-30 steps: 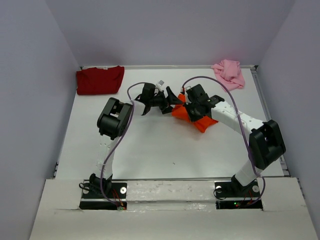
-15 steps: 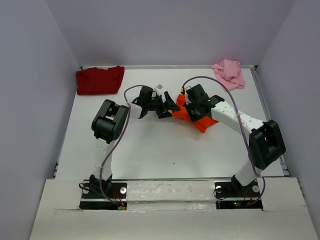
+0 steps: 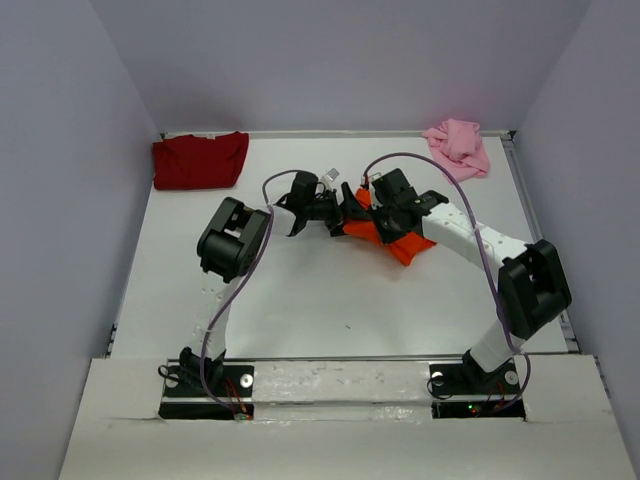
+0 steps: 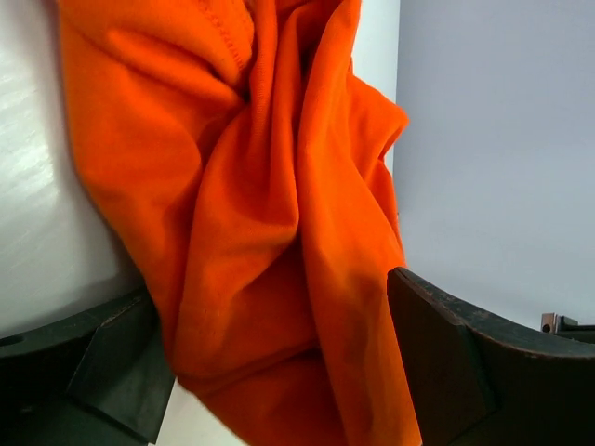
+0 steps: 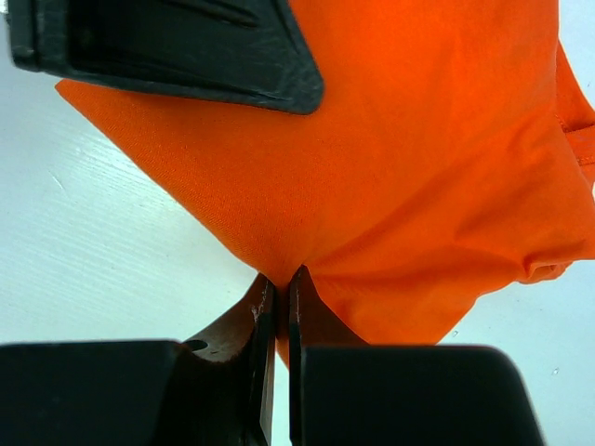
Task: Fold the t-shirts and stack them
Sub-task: Put the neatly folded tshirt into the corner of the board with the left arm
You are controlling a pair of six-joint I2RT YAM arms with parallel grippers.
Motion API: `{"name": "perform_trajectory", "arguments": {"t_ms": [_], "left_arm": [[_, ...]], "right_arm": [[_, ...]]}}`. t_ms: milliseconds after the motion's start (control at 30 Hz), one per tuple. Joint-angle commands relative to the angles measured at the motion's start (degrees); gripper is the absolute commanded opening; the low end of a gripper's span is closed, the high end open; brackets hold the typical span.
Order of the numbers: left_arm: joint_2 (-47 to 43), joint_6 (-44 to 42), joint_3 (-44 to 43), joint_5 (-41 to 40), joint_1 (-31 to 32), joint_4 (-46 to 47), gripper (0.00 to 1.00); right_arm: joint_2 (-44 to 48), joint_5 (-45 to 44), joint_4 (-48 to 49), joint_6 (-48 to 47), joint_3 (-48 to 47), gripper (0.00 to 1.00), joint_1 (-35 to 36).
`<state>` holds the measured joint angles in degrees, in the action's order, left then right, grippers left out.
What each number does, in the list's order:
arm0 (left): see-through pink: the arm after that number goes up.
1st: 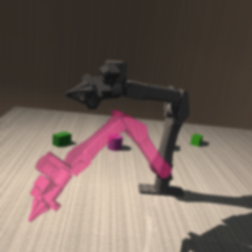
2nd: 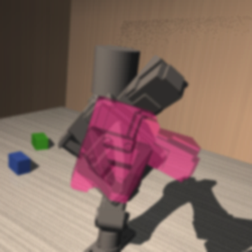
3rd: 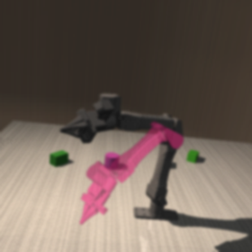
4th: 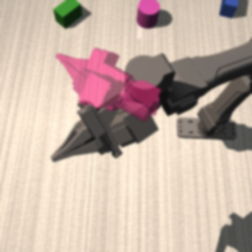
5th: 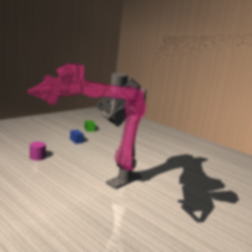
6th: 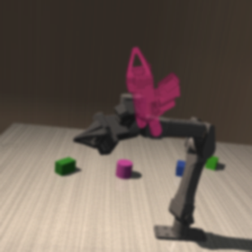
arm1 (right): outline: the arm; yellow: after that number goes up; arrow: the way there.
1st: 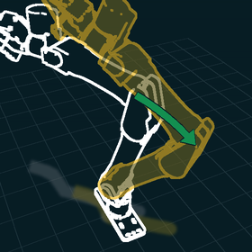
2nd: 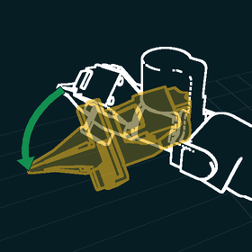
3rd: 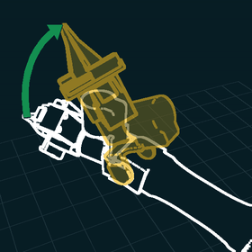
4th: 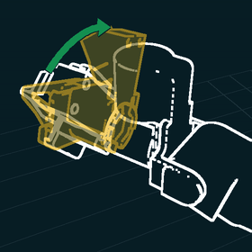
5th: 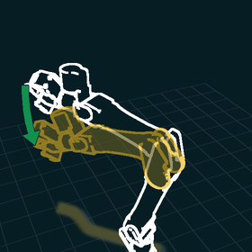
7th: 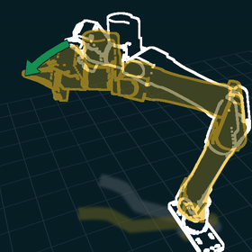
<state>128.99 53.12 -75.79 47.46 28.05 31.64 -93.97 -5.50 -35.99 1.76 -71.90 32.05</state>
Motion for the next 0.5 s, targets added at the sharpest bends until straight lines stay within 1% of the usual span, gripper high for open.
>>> {"name": "perform_trajectory", "arguments": {"t_ms": [0, 300, 367, 400, 467], "left_arm": [[5.4, -0.2, -1.3, -2.6, 0.9, -8.3, 0.99], [8.2, 1.1, -5.1, -2.6, 1.7, -8.3, 0.99], [8.6, 0.8, -5.3, -2.6, 2.0, -8.3, 0.97], [8.6, 0.8, -5.4, -2.5, 2.1, -8.3, 0.88], [8.8, 0.8, -5.4, -2.5, 2.1, -7.9, 0.68]], "right_arm": [[1.2, 0.6, 0.2, -0.4, -0.9, 0.0, 0.9], [1.7, 0.6, 0.1, -0.2, -0.8, 0.0, 1.4], [1.9, 0.7, 0.0, -0.1, -0.7, 0.0, 1.4], [2.0, 0.5, 0.1, 0.0, -0.5, 0.0, 1.4], [2.0, 0.6, 0.0, 0.0, -0.4, 0.0, 1.4]]}}
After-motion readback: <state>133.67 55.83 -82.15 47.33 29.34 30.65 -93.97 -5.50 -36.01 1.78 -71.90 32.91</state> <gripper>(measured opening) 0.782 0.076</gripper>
